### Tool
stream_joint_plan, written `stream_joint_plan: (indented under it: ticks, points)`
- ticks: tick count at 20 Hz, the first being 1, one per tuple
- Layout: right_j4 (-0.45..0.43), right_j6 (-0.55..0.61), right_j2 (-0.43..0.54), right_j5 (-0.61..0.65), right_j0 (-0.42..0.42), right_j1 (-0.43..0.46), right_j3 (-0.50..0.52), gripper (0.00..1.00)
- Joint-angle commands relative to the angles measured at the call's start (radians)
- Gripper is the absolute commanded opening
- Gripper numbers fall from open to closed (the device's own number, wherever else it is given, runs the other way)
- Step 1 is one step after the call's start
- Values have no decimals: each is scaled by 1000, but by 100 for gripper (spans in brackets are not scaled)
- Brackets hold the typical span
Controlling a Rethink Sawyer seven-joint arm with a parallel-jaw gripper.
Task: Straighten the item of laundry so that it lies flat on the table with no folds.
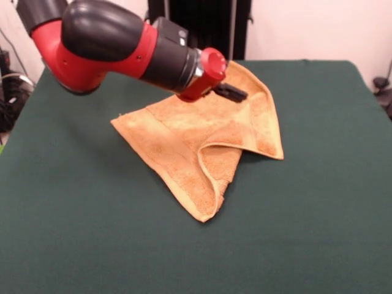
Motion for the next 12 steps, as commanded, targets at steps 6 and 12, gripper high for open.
stream_joint_plan:
  ticks: [6, 12]
  points:
    - [-120, -96, -25, -209, 121, 63, -148, 0]
    - [-179, 11, -124, -255, 208, -11, -214, 0]
